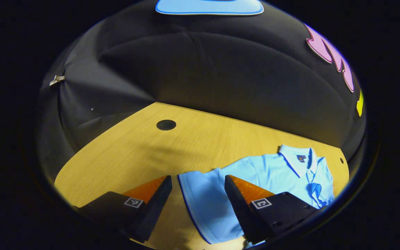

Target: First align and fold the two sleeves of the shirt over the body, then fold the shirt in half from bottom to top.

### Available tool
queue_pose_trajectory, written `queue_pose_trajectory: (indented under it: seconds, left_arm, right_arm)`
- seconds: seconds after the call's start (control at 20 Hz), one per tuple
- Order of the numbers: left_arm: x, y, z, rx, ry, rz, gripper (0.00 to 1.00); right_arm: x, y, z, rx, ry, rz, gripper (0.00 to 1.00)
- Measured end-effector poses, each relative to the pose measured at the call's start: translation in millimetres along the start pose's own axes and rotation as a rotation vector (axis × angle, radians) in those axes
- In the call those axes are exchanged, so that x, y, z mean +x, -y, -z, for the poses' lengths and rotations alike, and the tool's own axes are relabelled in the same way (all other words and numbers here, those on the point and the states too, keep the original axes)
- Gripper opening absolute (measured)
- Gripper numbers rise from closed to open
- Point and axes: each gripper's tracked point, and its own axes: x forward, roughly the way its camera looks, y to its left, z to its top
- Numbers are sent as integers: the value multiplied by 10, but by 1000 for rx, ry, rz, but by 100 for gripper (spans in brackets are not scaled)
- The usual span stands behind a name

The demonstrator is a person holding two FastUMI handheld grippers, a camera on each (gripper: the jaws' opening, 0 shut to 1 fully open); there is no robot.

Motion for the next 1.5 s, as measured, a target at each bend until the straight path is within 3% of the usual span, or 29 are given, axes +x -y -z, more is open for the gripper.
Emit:
queue_pose_trajectory:
  seconds: [0.35, 0.5, 0.7, 0.75, 0.8, 1.05, 1.1, 1.35, 1.4, 1.5]
  left_arm:
    - [104, -6, 87, 124, -63, 5, 96]
    - [110, 51, 113, 141, -85, 39, 86]
    - [112, 177, 97, 133, -87, 92, 35]
    - [102, 189, 108, 125, -87, 96, 17]
    - [103, 206, 98, 114, -85, 100, 12]
    - [34, 378, 73, 78, -106, 131, 2]
    - [15, 436, 37, 67, -102, 139, 6]
    - [-109, 771, -176, 78, -70, 183, 6]
    - [-141, 865, -214, 79, -67, 197, 11]
    - [-233, 1047, -301, 91, -54, 224, 6]
  right_arm:
    - [-21, 171, 174, 78, -24, 38, 97]
    - [-15, 166, 191, 101, -24, 43, 97]
    - [-2, 132, 265, 137, -25, 34, 97]
    - [2, 124, 281, 139, -27, 34, 98]
    - [1, 134, 306, 139, -32, 34, 94]
    - [-7, 203, 301, 140, -25, 33, 98]
    - [-21, 220, 294, 144, -20, 32, 98]
    - [-60, 266, 328, 144, -13, 33, 98]
    - [-74, 270, 349, 146, -14, 30, 98]
    - [-92, 269, 374, 156, -17, 25, 98]
